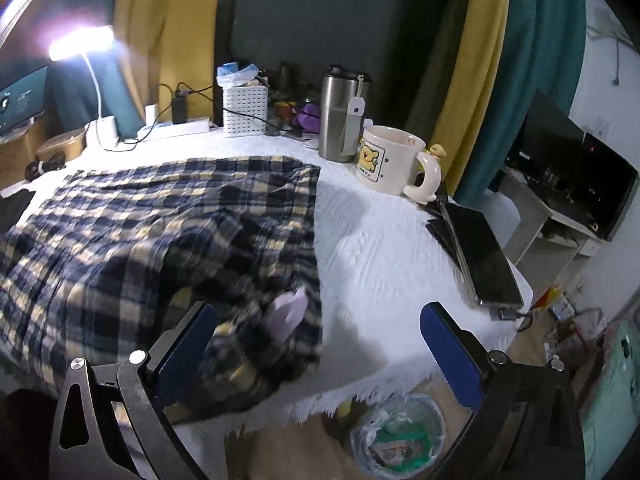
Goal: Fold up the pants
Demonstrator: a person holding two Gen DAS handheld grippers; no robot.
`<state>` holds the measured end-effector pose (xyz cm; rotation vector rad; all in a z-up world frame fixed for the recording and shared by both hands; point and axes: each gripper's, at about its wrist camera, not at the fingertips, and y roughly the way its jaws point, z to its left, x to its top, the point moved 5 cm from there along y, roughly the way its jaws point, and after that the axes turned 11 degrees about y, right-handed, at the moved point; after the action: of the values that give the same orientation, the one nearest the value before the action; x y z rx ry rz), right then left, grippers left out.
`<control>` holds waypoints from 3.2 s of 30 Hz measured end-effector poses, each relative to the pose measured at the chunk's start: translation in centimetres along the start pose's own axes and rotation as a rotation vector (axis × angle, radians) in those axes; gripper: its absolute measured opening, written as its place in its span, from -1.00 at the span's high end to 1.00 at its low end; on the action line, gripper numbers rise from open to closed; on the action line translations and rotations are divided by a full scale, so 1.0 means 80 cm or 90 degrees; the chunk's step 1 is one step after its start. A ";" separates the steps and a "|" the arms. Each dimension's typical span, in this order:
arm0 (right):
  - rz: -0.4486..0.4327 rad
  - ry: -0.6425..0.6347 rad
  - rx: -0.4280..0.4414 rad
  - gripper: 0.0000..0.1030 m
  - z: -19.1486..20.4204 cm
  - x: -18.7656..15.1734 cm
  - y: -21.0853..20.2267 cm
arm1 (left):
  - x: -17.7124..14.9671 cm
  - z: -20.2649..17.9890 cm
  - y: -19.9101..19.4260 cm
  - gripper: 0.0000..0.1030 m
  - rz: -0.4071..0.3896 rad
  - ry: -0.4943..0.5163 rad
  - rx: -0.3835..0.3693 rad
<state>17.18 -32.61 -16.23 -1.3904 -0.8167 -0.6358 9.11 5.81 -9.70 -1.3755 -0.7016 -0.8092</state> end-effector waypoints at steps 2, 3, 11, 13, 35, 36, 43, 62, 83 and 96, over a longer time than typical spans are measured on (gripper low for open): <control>0.010 0.001 0.014 -0.99 0.006 -0.016 -0.006 | -0.004 -0.008 -0.005 -0.46 0.001 0.000 -0.003; 0.010 0.001 0.014 -0.99 0.006 -0.016 -0.006 | -0.007 -0.012 -0.007 -0.46 0.002 -0.002 -0.005; 0.017 0.029 0.027 -0.99 0.013 -0.040 -0.026 | -0.019 -0.048 -0.014 -0.46 -0.001 0.025 -0.018; 0.018 0.028 0.026 -0.99 0.014 -0.044 -0.029 | -0.022 -0.055 -0.013 -0.46 0.001 0.029 -0.027; 0.039 -0.106 -0.105 -0.99 0.030 -0.119 -0.001 | -0.046 -0.099 0.007 -0.47 0.033 0.023 -0.092; 0.026 -0.122 -0.103 -0.99 0.039 -0.115 -0.001 | -0.047 -0.098 0.009 -0.47 0.036 0.022 -0.092; 0.003 -0.203 -0.103 -0.99 0.073 -0.110 0.001 | -0.052 -0.090 0.012 -0.48 0.040 0.010 -0.096; -0.020 -0.093 0.038 -0.99 0.091 0.011 0.016 | -0.061 -0.107 0.004 -0.97 0.030 0.071 -0.139; 0.027 0.075 0.130 -0.99 0.066 0.071 0.041 | -0.080 -0.103 0.031 -0.79 0.094 0.221 0.059; 0.012 0.044 0.092 -0.99 0.058 0.038 0.035 | -0.058 -0.077 -0.001 0.41 0.030 0.161 -0.031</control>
<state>20.63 -27.53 -15.50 -1.2370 -0.7789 -0.5949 6.23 0.06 -13.99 -1.3000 -0.4540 -0.9473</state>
